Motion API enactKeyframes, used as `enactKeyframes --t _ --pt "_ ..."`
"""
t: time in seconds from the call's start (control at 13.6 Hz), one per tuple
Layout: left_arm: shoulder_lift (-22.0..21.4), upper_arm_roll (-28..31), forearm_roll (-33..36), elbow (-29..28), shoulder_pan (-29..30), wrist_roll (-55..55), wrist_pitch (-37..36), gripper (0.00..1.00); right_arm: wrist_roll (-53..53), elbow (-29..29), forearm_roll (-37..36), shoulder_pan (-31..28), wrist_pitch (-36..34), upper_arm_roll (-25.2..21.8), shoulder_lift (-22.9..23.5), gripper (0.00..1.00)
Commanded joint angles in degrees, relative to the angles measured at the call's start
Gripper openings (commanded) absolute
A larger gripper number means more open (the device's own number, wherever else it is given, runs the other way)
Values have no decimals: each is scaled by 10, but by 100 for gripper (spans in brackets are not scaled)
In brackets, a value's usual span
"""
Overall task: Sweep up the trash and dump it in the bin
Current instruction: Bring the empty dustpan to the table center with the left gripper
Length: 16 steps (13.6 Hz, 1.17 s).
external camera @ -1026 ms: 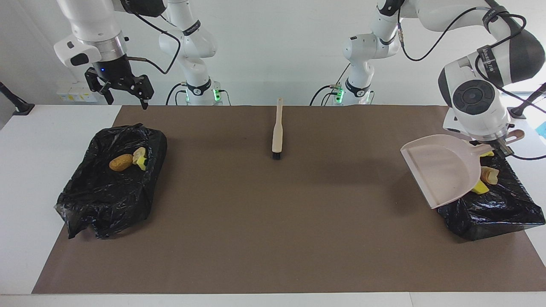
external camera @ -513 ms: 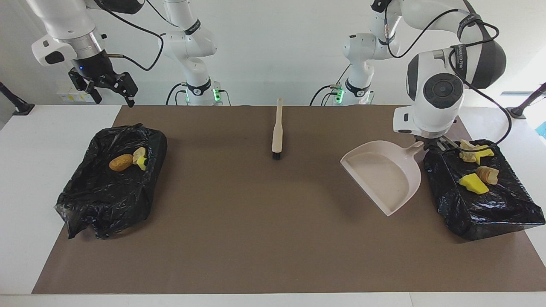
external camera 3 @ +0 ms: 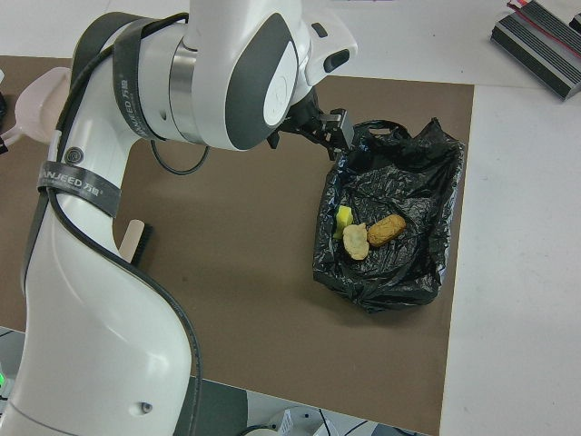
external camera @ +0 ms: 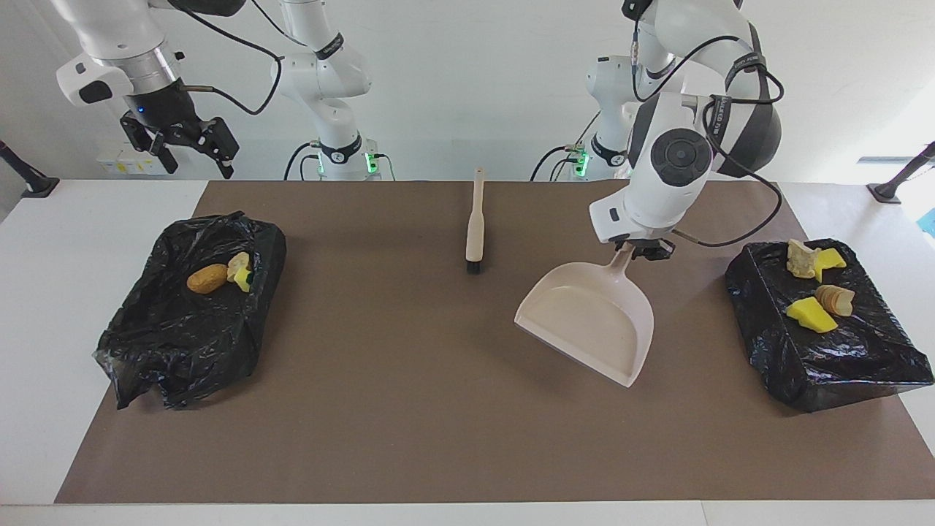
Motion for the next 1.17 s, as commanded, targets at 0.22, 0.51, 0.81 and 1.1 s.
enactKeyframes --t 0.22,0.51,0.81,1.1 --pt "40 11 -60 15 -103 -273 101 0 -11 -13 36 -12 -5 17 -11 100" --pt "79 11 -63 52 -143 -363 171 0 -9 -11 36 -11 -5 17 -10 100" --pt "91 11 -78 20 -153 -386 265 0 -10 -12 36 -12 -5 17 -10 100" --pt "96 11 -145 -2 -151 -387 256 0 -10 -13 36 -10 -8 17 -11 100"
